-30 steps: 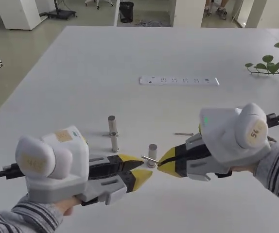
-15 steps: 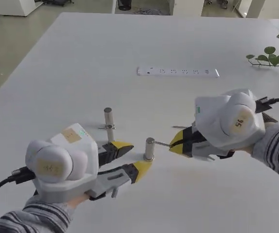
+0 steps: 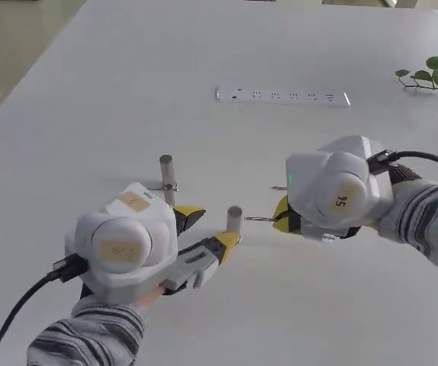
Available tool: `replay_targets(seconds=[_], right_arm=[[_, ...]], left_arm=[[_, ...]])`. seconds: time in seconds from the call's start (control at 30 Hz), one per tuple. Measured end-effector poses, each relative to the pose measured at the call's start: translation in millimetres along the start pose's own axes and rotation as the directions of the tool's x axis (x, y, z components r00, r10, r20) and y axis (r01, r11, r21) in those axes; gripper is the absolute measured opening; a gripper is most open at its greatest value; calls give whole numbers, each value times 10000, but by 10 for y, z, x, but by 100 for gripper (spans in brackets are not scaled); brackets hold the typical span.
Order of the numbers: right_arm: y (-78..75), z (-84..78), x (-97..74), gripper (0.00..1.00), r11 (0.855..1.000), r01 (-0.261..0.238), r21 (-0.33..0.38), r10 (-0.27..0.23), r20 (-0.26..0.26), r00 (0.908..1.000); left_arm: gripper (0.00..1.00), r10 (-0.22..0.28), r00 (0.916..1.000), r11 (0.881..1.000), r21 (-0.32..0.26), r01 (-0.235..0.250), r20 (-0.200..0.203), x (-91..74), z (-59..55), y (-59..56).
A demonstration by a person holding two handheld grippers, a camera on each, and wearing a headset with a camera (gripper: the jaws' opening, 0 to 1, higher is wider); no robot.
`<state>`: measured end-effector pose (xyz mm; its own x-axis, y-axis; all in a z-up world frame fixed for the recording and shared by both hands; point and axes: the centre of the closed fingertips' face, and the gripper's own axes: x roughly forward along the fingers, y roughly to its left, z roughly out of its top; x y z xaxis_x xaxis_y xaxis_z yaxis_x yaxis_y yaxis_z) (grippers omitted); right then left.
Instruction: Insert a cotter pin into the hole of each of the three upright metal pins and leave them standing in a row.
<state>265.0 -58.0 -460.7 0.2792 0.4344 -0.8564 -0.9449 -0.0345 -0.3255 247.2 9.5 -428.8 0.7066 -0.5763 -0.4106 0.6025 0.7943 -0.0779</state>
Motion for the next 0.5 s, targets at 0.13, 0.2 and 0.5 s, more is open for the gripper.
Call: replay_targets(seconds=[0.13, 0.2, 0.5], right_arm=[[-38, -11, 17, 0, 9998, 55, 214, -56, 37, 10000], [-47, -6, 19, 0, 9997, 70, 238, -71, 59, 10000], [-32, 16, 22, 0, 9999, -73, 117, 71, 134, 9999]], left_arm=[[29, 195, 9995, 9998, 4, -195, -246, 100, -94, 35], [29, 226, 9991, 9997, -73, -229, -350, 144, -130, 49], [25, 259, 9982, 9996, -121, -266, -544, 305, -157, 36]])
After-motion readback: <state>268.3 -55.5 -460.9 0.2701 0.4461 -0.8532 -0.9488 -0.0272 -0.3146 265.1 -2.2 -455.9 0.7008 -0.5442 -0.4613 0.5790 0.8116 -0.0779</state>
